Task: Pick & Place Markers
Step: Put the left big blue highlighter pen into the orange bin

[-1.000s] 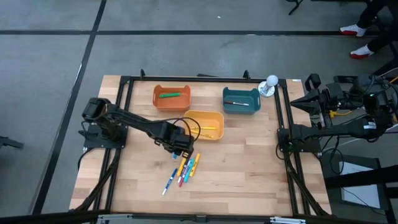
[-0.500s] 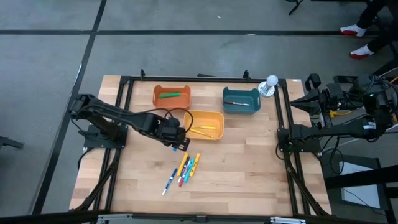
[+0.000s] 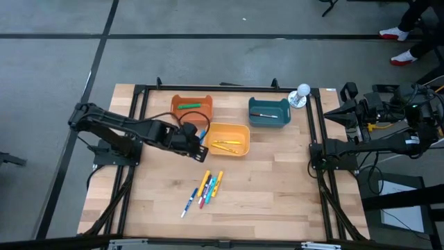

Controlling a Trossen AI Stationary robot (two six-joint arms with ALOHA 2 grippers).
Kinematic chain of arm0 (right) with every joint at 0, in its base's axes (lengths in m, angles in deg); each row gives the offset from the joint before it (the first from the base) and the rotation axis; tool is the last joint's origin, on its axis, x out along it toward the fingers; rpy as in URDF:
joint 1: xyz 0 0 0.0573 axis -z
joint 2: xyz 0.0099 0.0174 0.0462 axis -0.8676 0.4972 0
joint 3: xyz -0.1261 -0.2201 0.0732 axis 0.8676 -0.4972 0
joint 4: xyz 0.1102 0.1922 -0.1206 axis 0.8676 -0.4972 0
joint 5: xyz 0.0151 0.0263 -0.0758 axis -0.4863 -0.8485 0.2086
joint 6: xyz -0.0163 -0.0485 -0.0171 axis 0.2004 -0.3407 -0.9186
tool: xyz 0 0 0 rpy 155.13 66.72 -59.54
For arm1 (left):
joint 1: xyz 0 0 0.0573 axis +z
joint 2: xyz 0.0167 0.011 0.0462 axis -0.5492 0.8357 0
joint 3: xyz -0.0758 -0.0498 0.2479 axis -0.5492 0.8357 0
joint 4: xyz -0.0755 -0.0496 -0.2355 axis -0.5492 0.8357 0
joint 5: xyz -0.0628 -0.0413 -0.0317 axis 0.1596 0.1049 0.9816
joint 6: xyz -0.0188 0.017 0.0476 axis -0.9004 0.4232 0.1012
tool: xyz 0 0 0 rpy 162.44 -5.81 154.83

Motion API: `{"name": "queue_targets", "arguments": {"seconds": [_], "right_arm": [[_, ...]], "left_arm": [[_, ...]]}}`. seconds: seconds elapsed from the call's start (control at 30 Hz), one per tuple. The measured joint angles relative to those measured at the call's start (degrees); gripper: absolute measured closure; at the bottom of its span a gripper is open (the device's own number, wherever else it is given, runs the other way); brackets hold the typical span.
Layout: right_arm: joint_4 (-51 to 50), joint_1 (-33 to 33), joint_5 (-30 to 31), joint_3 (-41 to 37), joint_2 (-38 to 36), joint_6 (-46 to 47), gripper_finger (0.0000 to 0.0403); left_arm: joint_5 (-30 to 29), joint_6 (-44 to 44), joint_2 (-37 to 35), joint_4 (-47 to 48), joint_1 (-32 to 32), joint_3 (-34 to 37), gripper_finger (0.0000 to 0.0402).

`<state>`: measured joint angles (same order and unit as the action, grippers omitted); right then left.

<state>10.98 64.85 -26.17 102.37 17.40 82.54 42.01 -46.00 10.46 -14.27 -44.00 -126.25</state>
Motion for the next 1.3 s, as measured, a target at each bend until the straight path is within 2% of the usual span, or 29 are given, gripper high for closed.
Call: {"name": "queue_targets", "arguments": {"seconds": [0.67,1.3], "right_arm": [[0.0,0.0,0.0,0.0,0.0,0.0,0.0379],[0.0,0.0,0.0,0.0,0.0,0.0,0.0379]], "left_arm": [[-0.3,24.4,-6.2,-7.1,6.7,0.0,0.0343],[8.3,46.7,-6.3,-7.4,17.8,0.0,0.0342]]}}
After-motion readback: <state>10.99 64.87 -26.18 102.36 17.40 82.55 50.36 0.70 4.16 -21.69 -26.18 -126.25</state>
